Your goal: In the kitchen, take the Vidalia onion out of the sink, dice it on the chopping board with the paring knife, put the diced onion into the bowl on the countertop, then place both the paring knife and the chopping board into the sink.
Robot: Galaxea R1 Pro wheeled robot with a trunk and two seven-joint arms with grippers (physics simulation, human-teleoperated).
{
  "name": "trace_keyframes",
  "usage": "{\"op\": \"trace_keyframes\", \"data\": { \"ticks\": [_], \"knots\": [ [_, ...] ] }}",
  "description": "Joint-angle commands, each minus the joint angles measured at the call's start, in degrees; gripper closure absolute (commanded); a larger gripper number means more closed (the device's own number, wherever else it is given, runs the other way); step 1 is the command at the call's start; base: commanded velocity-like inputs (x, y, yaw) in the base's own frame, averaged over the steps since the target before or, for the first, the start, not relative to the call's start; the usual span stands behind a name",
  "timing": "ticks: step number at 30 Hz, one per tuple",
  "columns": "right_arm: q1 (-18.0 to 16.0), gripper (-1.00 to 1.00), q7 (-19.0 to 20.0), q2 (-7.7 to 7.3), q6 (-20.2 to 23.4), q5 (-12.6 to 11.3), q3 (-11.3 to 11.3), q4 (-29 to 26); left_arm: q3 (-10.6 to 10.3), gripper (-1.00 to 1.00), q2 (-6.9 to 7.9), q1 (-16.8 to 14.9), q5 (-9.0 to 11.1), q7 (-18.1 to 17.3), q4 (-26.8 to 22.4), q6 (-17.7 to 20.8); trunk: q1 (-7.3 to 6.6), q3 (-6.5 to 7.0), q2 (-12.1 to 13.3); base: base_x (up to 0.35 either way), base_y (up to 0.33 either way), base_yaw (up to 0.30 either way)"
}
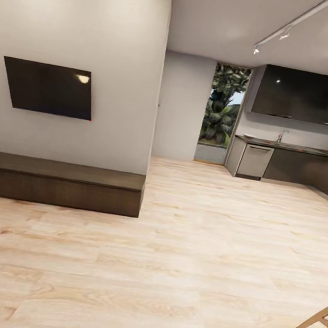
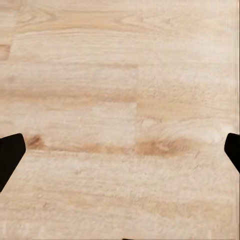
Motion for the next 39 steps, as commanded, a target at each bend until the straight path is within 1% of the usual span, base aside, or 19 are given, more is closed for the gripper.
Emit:
{"op": "trace_keyframes", "data": {
  "ticks": [1,19,39],
  "knots": [
    [0.0,-1.0,0.0,0.01,-0.1,0.0,0.0,0.0,-0.1,-1.0,0.01,0.0,0.4,0.0,0.0,-0.1,0.03,-0.05,0.0,0.317,-0.137,-0.189],
    [0.0,-1.0,0.0,0.01,-0.1,0.0,0.0,0.0,-0.1,-1.0,0.08,0.0,0.4,0.0,0.0,-0.1,0.03,-0.05,0.0,0.318,-0.025,-0.181],
    [0.0,-1.0,0.0,0.01,-0.1,0.0,0.0,0.0,-0.1,-1.0,0.05,0.0,0.4,0.0,0.0,-0.1,0.03,-0.05,0.0,0.321,0.0,-0.013]
  ]
}}
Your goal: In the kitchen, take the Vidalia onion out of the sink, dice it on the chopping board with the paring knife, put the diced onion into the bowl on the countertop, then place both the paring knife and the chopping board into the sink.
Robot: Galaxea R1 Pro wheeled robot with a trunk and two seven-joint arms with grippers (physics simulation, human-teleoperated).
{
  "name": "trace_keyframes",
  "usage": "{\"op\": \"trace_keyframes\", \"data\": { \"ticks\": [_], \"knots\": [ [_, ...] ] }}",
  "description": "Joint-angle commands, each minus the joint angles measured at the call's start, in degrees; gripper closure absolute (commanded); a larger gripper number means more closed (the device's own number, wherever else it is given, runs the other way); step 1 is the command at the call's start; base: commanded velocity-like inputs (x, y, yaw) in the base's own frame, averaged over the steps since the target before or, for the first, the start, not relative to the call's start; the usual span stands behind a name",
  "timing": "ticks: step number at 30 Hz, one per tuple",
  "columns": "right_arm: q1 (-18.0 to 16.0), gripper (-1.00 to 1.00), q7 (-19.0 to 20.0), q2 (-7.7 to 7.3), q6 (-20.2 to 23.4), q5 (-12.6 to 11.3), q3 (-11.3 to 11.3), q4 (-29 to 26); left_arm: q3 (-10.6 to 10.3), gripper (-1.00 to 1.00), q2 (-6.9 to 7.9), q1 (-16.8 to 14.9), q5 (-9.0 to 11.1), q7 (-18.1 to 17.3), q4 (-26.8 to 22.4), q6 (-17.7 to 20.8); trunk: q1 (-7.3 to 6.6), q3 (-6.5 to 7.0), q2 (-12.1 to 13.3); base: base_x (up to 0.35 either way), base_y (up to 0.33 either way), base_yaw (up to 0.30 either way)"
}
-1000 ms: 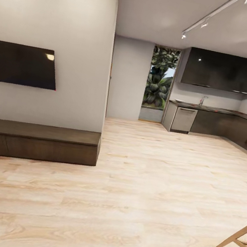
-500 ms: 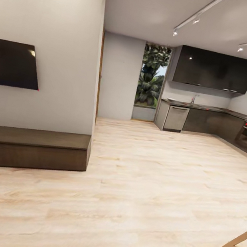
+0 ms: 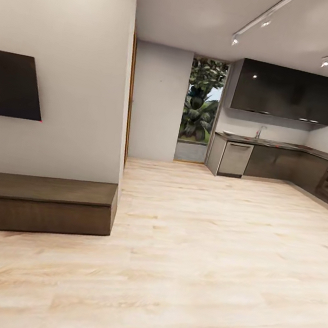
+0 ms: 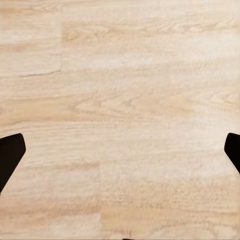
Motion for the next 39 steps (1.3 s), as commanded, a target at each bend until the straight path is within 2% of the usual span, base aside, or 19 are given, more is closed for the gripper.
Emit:
{"op": "trace_keyframes", "data": {
  "ticks": [1,7,39],
  "knots": [
    [0.0,-1.0,0.0,0.0,-0.1,0.0,0.0,0.0,-0.1,-1.0,-0.01,0.0,0.4,0.0,-0.1,-0.1,0.03,-0.05,0.0,0.321,0.0,0.0],
    [0.0,-1.0,0.0,0.0,-0.1,0.0,0.0,0.0,-0.1,-1.0,-0.01,0.0,0.4,0.0,0.0,-0.1,0.03,-0.05,0.0,0.321,0.0,-0.106],
    [0.0,-1.0,0.0,0.0,-0.1,0.0,0.0,0.1,-0.1,-1.0,0.0,0.0,0.4,0.0,0.0,-0.1,0.03,-0.05,0.0,0.321,0.0,-0.206]
  ]
}}
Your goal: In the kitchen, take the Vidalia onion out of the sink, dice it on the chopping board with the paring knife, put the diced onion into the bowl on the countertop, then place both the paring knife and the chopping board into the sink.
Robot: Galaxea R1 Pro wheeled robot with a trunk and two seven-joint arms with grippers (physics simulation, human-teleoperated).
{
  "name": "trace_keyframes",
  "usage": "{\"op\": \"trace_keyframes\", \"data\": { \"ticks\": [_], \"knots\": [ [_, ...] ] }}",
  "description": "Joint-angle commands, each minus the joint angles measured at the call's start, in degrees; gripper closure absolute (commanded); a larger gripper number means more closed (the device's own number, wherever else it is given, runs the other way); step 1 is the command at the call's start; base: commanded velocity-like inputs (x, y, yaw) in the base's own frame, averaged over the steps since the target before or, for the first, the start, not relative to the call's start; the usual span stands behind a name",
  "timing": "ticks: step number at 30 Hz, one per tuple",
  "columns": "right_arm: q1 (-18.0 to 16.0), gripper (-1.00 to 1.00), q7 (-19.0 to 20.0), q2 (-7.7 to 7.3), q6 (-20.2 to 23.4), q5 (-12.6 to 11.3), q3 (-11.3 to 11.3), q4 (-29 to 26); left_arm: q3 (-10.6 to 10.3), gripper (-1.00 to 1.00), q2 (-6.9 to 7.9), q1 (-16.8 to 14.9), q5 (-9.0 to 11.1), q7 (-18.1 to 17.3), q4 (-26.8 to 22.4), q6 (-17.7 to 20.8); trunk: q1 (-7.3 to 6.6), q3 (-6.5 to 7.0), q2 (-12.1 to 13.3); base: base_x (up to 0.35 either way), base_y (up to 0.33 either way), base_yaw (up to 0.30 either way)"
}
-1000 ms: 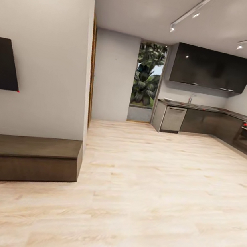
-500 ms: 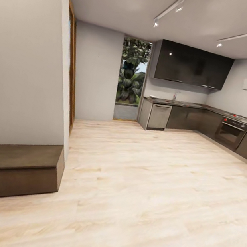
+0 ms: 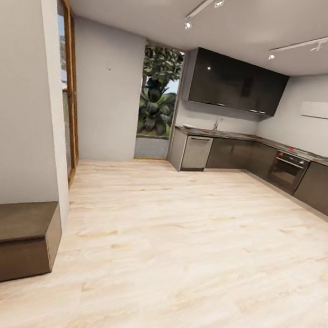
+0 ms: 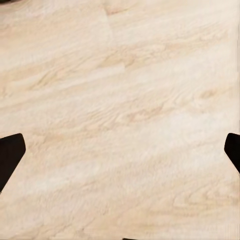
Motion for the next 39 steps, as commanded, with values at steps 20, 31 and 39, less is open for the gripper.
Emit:
{"op": "trace_keyframes", "data": {
  "ticks": [20,31,39],
  "knots": [
    [0.0,-1.0,0.0,0.01,-0.1,0.0,0.0,0.2,-0.1,-1.0,-0.01,0.0,0.4,0.0,0.0,-0.1,0.03,-0.05,0.0,0.321,0.0,-0.103],
    [0.0,-1.0,0.0,0.01,-0.1,0.0,0.0,0.2,-0.1,-1.0,-0.01,0.0,0.4,0.0,0.0,-0.1,0.03,-0.05,0.0,0.321,0.0,-0.002],
    [0.0,-1.0,0.0,0.01,-0.1,0.0,0.0,0.2,-0.1,-1.0,-0.01,0.0,0.4,0.0,0.0,-0.1,0.03,-0.05,0.0,0.321,0.0,0.0]
  ]
}}
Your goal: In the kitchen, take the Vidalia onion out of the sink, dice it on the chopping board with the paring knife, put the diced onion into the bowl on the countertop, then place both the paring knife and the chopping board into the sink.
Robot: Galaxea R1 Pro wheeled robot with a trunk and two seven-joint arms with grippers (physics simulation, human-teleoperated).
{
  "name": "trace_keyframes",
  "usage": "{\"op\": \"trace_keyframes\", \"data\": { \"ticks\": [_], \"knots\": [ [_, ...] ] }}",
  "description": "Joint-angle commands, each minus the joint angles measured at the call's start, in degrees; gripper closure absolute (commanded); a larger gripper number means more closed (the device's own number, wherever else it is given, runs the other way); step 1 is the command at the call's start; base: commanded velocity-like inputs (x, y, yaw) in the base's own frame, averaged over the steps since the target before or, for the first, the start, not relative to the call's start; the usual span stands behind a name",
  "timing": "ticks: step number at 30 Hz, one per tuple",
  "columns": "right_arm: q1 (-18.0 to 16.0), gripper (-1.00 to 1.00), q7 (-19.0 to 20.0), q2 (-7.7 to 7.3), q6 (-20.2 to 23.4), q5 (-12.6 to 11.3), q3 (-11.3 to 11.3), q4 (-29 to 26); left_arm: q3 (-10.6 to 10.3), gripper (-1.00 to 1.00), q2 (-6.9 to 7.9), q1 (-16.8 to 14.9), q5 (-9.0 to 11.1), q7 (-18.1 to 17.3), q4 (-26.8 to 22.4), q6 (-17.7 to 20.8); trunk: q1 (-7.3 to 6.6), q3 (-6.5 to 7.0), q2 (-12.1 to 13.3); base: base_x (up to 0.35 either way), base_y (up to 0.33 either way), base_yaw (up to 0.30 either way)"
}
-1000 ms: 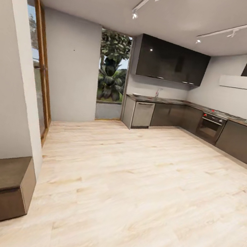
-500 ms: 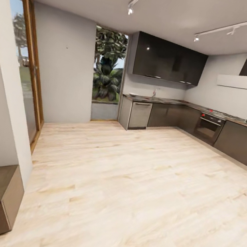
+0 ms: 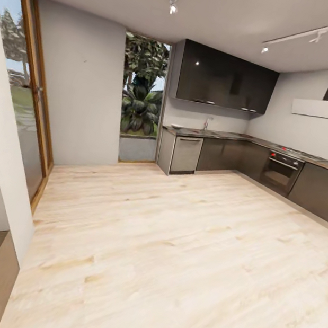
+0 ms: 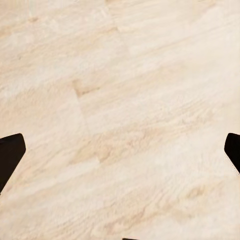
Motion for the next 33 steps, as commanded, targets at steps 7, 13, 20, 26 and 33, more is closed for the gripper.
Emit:
{"op": "trace_keyframes", "data": {
  "ticks": [7,13,20,26,33],
  "knots": [
    [0.0,-1.0,0.0,0.0,-0.1,0.0,0.0,-0.1,-0.1,-1.0,0.01,0.0,0.4,0.0,0.0,-0.1,0.03,-0.05,0.0,0.321,-0.004,0.0],
    [0.0,-1.0,0.0,0.0,-0.1,0.0,0.0,0.0,-0.1,-1.0,0.01,0.0,0.4,0.0,0.0,-0.1,0.03,-0.05,0.0,0.321,-0.074,0.0],
    [0.0,-1.0,0.0,0.0,-0.1,0.0,0.0,-0.1,-0.1,-1.0,0.01,0.0,0.4,0.0,0.0,-0.1,0.03,-0.05,0.0,0.321,-0.105,0.0],
    [0.0,-1.0,0.0,0.0,-0.1,0.0,0.0,-0.1,-0.1,-1.0,0.01,0.0,0.4,0.0,0.0,-0.1,0.03,-0.05,0.0,0.32,-0.128,0.0],
    [0.0,-1.0,0.0,0.01,-0.1,0.0,0.0,-0.1,-0.1,-1.0,0.01,0.0,0.4,0.0,0.0,-0.1,0.03,-0.05,0.0,0.318,-0.142,0.0]
  ]
}}
